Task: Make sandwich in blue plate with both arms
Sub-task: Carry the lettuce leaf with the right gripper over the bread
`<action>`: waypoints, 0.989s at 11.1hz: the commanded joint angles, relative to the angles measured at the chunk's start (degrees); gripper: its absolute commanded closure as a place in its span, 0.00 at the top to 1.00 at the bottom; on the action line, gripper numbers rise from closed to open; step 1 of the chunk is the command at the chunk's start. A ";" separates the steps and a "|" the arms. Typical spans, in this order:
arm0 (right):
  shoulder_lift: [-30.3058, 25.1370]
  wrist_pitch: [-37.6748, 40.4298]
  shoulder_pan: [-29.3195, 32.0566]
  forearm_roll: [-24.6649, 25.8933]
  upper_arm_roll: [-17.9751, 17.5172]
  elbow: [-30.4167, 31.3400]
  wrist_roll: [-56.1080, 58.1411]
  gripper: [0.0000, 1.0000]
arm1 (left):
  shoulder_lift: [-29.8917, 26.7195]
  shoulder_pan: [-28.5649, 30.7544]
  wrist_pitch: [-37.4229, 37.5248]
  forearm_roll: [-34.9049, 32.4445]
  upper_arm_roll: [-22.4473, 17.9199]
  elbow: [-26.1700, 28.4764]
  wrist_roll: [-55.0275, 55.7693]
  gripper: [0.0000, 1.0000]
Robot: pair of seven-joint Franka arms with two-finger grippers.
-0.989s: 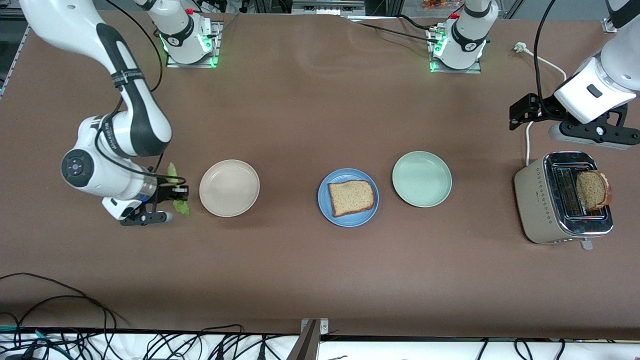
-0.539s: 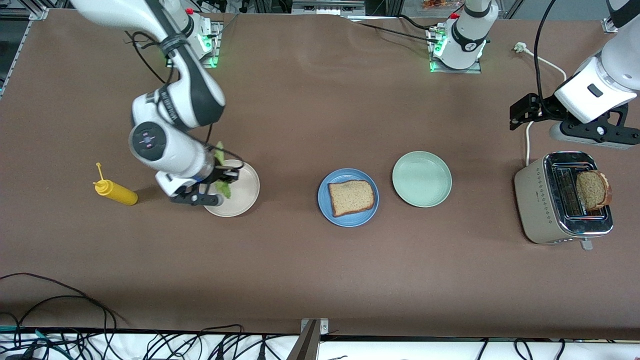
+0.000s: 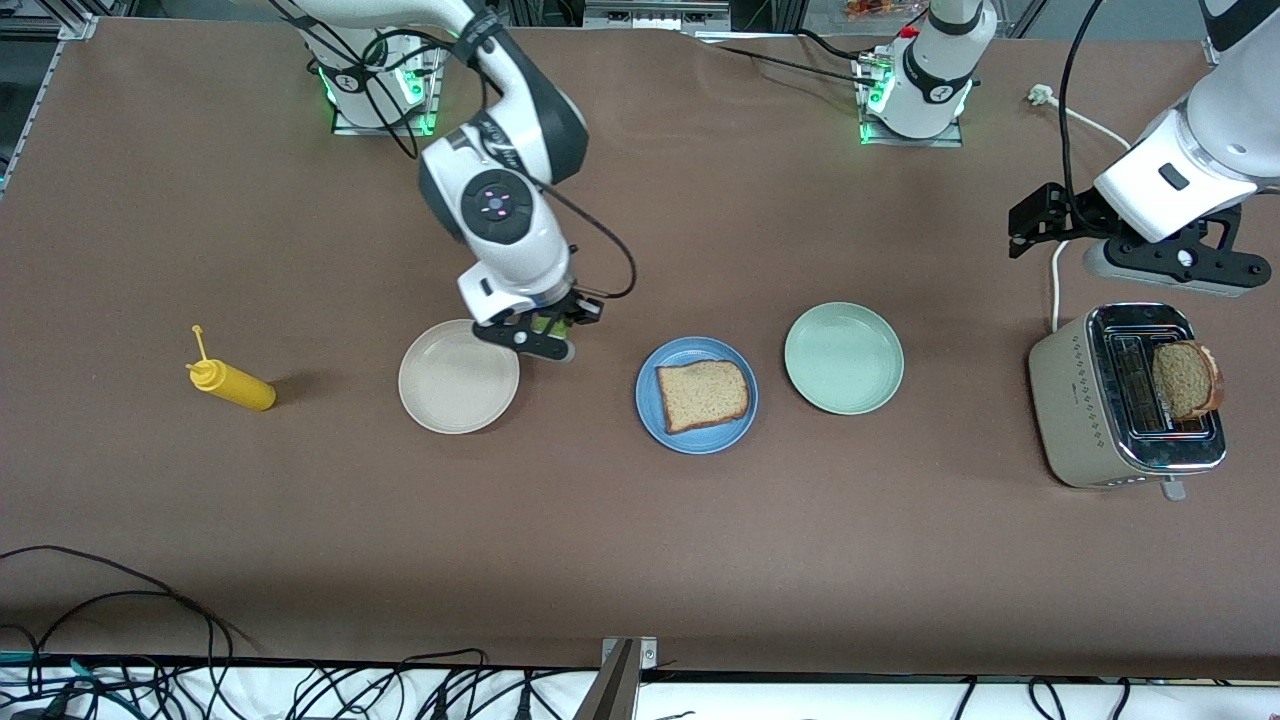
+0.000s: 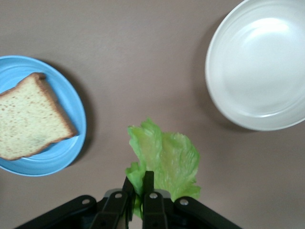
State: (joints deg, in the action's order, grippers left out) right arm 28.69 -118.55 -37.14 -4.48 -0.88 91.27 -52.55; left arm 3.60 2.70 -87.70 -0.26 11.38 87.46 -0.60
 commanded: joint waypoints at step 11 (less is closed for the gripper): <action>25.17 -1.33 -14.80 -1.41 9.31 -32.19 -40.07 0.00 | -0.61 0.64 -0.19 -0.71 -0.13 -0.10 0.16 1.00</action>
State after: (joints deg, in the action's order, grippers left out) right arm 49.49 -118.92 -51.55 -4.69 6.77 64.97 -88.39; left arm 3.56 2.90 -87.74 -0.26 11.30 87.44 -0.60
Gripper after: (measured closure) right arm 0.899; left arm 0.000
